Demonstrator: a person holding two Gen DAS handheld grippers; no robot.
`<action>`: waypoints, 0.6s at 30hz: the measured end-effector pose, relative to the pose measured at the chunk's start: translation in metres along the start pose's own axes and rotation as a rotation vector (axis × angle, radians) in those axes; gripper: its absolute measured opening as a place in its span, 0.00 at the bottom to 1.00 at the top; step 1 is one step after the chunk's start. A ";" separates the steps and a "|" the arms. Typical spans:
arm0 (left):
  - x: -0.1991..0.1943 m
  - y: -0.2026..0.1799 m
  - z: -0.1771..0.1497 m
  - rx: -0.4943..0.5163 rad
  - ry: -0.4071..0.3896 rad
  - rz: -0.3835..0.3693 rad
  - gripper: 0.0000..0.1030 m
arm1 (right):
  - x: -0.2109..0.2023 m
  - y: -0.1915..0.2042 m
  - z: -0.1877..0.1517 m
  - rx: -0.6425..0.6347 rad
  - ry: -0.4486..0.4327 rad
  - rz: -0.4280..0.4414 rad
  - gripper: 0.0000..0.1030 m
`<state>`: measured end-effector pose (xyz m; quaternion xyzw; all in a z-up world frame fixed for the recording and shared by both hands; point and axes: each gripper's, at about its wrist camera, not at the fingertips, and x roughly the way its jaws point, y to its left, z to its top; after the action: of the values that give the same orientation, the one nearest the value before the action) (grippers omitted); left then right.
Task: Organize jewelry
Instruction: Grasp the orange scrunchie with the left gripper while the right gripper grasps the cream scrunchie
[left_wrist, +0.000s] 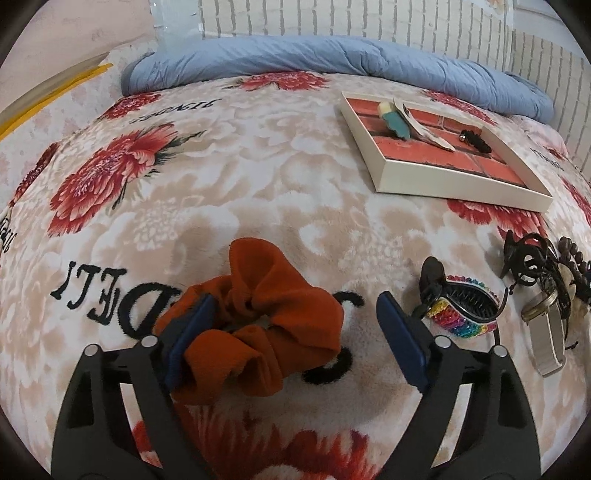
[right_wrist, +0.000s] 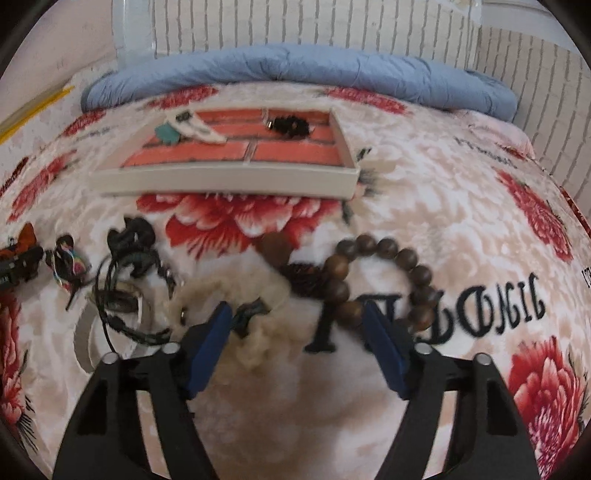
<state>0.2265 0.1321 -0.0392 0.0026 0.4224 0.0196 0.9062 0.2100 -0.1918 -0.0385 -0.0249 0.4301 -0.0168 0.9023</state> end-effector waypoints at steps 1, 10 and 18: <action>0.002 0.001 0.000 -0.005 0.006 -0.002 0.80 | 0.002 0.002 -0.001 -0.003 0.007 -0.004 0.61; 0.009 0.008 0.003 -0.021 0.030 0.011 0.58 | 0.010 0.015 -0.003 -0.019 0.032 0.021 0.33; 0.009 0.018 0.004 -0.039 0.022 0.017 0.32 | 0.009 0.019 -0.002 -0.020 0.033 0.063 0.19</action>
<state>0.2352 0.1505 -0.0433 -0.0117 0.4319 0.0356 0.9011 0.2142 -0.1738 -0.0478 -0.0203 0.4458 0.0156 0.8948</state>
